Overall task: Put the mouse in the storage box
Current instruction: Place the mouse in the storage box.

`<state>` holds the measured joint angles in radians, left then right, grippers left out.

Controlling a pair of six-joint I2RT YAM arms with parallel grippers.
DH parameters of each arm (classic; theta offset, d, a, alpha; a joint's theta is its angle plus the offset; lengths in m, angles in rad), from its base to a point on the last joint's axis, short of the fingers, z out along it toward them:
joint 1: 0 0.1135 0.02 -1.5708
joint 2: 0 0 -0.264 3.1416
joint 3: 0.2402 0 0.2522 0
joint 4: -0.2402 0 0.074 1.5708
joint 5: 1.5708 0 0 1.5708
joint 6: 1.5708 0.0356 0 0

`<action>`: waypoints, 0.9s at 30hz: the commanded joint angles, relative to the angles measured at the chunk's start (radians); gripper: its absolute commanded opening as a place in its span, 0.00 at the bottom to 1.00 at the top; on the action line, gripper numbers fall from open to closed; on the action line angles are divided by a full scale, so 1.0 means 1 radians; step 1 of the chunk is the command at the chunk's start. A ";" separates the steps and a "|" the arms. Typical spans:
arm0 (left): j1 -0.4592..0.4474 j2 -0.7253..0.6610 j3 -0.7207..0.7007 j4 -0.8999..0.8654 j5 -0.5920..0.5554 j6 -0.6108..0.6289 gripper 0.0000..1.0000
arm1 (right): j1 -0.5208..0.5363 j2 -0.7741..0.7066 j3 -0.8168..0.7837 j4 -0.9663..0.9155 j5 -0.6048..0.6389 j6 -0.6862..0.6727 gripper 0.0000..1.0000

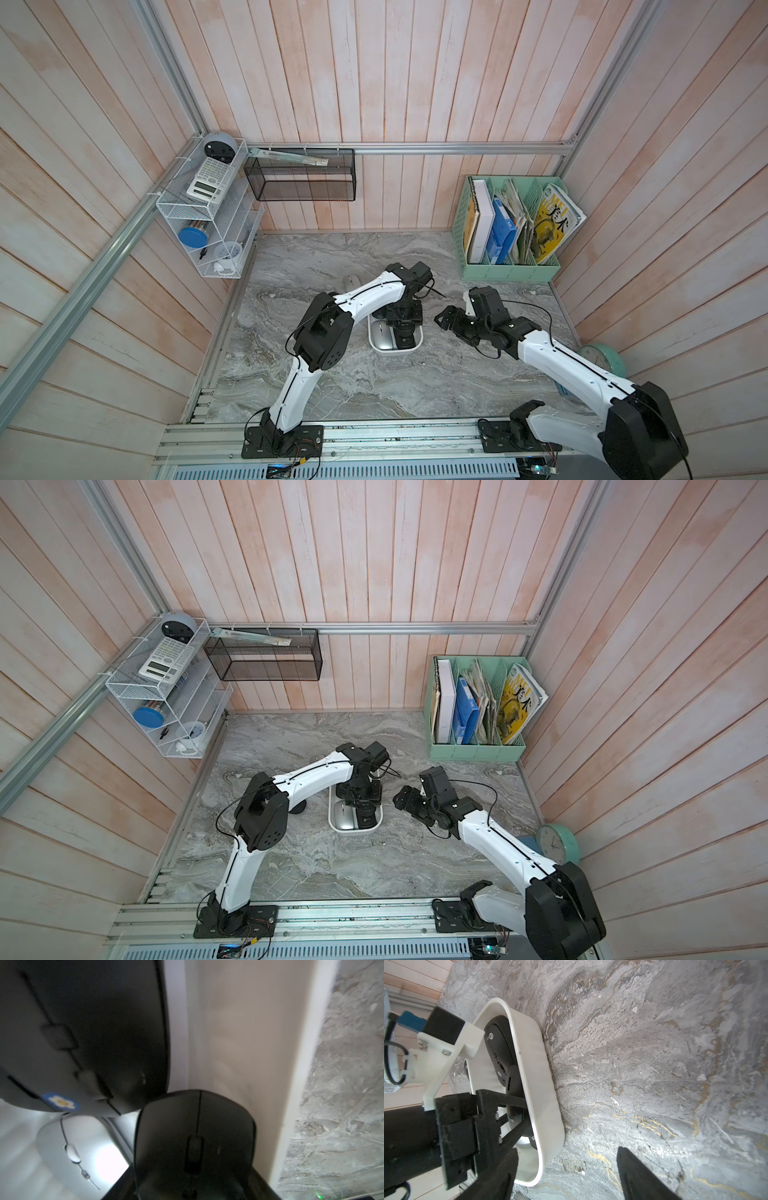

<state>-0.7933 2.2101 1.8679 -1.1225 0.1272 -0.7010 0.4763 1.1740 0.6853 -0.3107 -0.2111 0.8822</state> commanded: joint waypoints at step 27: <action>-0.019 -0.192 0.002 -0.089 -0.078 -0.025 0.80 | -0.001 -0.016 0.002 0.014 -0.036 -0.025 0.81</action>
<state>-0.8082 2.1220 1.8748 -1.1831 0.0868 -0.7101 0.4763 1.1706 0.6849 -0.3061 -0.2325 0.8791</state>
